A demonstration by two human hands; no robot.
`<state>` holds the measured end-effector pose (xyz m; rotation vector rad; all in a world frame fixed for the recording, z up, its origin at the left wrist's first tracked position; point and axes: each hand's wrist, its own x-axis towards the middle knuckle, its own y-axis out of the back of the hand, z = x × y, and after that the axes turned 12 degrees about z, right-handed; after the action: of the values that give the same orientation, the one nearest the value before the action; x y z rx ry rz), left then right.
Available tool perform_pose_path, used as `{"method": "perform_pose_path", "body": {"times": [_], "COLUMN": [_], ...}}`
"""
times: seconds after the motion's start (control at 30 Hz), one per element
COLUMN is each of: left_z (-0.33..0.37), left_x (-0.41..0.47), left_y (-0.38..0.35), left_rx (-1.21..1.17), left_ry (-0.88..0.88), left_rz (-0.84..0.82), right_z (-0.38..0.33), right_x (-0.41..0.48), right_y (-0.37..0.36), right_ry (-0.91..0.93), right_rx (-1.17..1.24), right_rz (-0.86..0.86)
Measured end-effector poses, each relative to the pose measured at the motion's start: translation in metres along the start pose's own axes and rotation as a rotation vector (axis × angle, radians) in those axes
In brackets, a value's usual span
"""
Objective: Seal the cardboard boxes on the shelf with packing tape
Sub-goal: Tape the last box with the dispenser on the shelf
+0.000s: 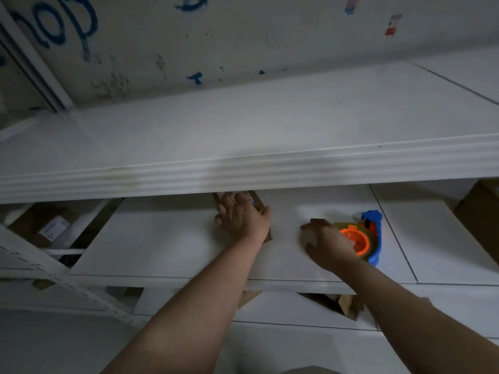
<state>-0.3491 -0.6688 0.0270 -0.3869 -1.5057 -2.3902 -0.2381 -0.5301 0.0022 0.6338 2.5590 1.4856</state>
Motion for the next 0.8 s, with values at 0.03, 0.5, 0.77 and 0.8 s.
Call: {"method": "perform_pose_path", "body": {"times": [0.03,0.5,0.77,0.8], "left_z": [-0.001,-0.026,-0.087,-0.089], "left_x": [0.006,0.017,0.009,0.006], "left_y": [-0.004,-0.011,0.052,0.056], "left_rx": [0.015,-0.068,-0.063,-0.032], "left_ry": [0.011,-0.099,-0.639,-0.644], "left_rz": [-0.08,-0.291,-0.812,-0.805], "right_z": [-0.002,-0.01,-0.018,-0.019], "right_x": [-0.001,-0.024,-0.022,-0.023], "right_y": [-0.001,0.004,-0.018,-0.02], "right_ry": [-0.012,0.002,-0.318,-0.346], "right_rx": [0.005,0.069,0.416,0.455], "right_rz": [0.012,0.021,-0.006,-0.016]}}
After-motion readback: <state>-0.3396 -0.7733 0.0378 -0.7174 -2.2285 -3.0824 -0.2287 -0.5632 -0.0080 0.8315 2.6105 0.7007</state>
